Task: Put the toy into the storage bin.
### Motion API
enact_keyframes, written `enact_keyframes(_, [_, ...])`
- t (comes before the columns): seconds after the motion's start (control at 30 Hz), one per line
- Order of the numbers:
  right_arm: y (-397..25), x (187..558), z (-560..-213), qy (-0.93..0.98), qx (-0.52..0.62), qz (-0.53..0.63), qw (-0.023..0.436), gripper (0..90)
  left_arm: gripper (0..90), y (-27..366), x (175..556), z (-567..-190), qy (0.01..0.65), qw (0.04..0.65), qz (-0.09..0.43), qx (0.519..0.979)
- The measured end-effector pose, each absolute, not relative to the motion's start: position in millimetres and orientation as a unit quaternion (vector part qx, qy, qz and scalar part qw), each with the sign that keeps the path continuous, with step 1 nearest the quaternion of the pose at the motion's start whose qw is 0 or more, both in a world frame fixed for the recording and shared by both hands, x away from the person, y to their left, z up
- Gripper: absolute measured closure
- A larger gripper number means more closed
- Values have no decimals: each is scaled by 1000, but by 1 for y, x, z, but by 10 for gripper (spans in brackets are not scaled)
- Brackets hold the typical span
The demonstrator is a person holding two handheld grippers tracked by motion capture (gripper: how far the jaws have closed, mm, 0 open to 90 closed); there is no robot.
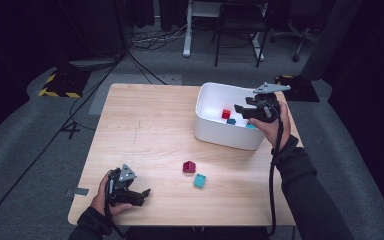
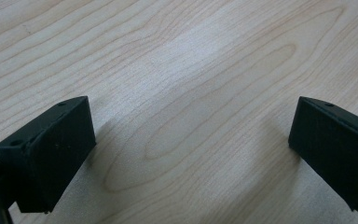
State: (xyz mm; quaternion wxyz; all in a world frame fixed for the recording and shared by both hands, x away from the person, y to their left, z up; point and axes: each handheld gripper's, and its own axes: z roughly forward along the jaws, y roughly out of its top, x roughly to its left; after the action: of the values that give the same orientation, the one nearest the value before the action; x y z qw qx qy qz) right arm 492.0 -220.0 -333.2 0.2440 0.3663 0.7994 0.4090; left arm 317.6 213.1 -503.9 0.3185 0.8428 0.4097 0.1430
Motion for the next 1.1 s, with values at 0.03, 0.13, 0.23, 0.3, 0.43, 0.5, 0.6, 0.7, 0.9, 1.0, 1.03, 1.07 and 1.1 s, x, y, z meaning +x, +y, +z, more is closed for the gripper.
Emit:
enact_keyframes(0.03, [-220,491,-333,798,367,411,243,444,6,213,318,-504,410,318,143,843])
enact_keyframes(0.13, [-219,489,-333,800,363,412,242,441,6,213,318,-504,410,319,143,843])
enact_keyframes(0.23, [-219,487,-332,801,359,413,242,432,6,213,318,-504,410,318,143,843])
enact_keyframes(0.3, [-219,484,-331,801,357,417,241,427,6,213,318,-504,410,318,143,843])
enact_keyframes(0.43, [-217,475,-331,804,343,422,240,417,6,213,318,-504,410,319,143,843])
enact_keyframes(0.5, [-215,471,-330,804,337,430,233,413,6,213,318,-504,410,319,143,843])
enact_keyframes(0.6, [-213,461,-327,805,320,440,236,408,6,213,318,-504,410,319,143,843])
enact_keyframes(0.7, [-208,450,-325,807,305,448,233,402,6,213,318,-504,410,318,143,843])
enact_keyframes(0.9, [-197,427,-329,816,269,458,229,392,6,213,318,-504,410,319,143,843])
enact_keyframes(1.0, [-193,419,-330,818,257,463,225,389,6,213,318,-504,410,318,143,843])
enact_keyframes(1.03, [-192,415,-331,819,253,464,224,388,6,213,318,-504,410,318,143,843])
enact_keyframes(1.07, [-191,413,-331,819,251,466,223,387,6,213,318,-504,409,318,143,843])
enact_keyframes(1.1, [-191,411,-332,821,243,467,222,386,6,213,318,-504,410,318,143,843])
